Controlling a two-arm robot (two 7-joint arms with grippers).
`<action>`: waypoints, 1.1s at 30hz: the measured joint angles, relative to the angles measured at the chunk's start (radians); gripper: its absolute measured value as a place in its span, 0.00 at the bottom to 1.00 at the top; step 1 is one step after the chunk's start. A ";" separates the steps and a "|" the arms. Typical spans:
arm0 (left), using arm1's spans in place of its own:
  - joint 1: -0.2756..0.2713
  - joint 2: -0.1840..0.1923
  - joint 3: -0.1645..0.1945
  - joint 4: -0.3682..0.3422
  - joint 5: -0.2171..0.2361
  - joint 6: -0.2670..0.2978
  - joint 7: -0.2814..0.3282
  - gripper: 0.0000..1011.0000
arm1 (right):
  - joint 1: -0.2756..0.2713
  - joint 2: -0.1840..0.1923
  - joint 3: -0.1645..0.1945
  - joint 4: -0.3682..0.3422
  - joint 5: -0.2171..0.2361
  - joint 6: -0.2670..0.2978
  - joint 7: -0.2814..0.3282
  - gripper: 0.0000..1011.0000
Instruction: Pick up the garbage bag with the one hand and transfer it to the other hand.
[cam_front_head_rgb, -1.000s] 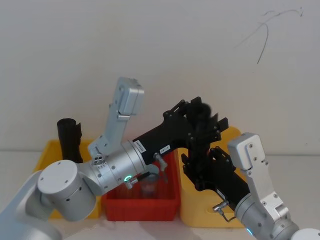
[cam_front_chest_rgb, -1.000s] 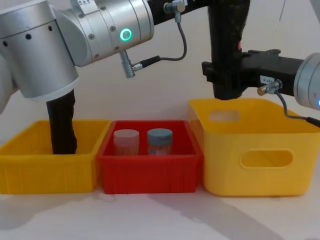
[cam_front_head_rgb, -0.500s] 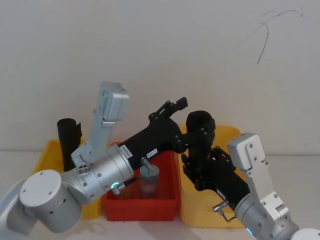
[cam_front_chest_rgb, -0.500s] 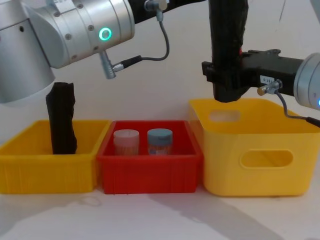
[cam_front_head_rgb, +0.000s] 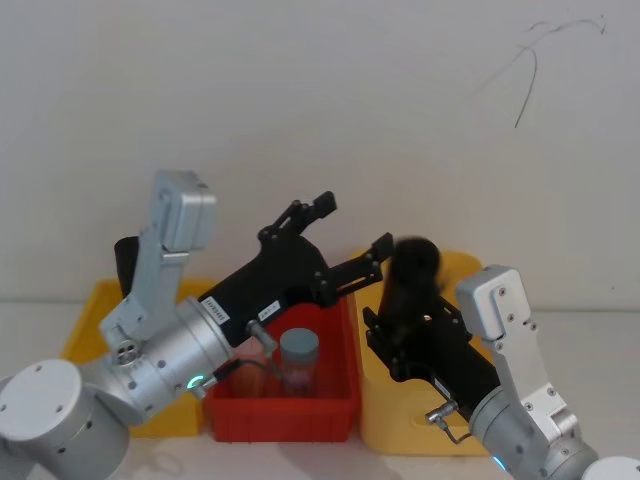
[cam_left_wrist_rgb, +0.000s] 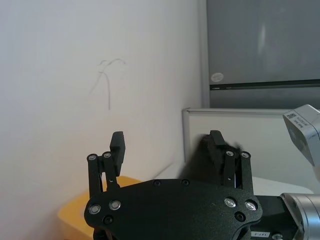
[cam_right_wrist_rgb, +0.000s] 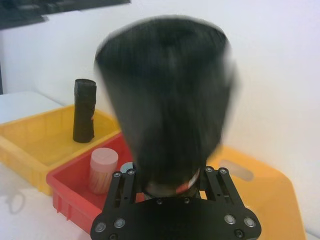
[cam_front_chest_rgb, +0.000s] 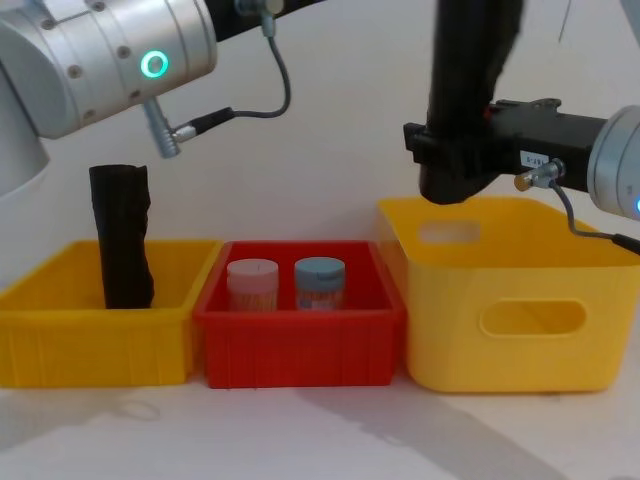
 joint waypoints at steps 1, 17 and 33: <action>0.009 0.006 -0.005 -0.012 0.000 0.000 0.008 0.99 | 0.000 0.000 0.000 0.000 0.000 0.000 0.000 0.57; 0.116 0.074 -0.068 -0.139 0.001 0.012 0.107 0.99 | 0.000 0.000 0.000 0.000 0.000 0.000 0.000 0.57; 0.283 0.138 -0.171 -0.271 0.039 0.019 0.253 0.99 | 0.000 0.000 0.000 0.000 0.000 0.000 0.000 0.57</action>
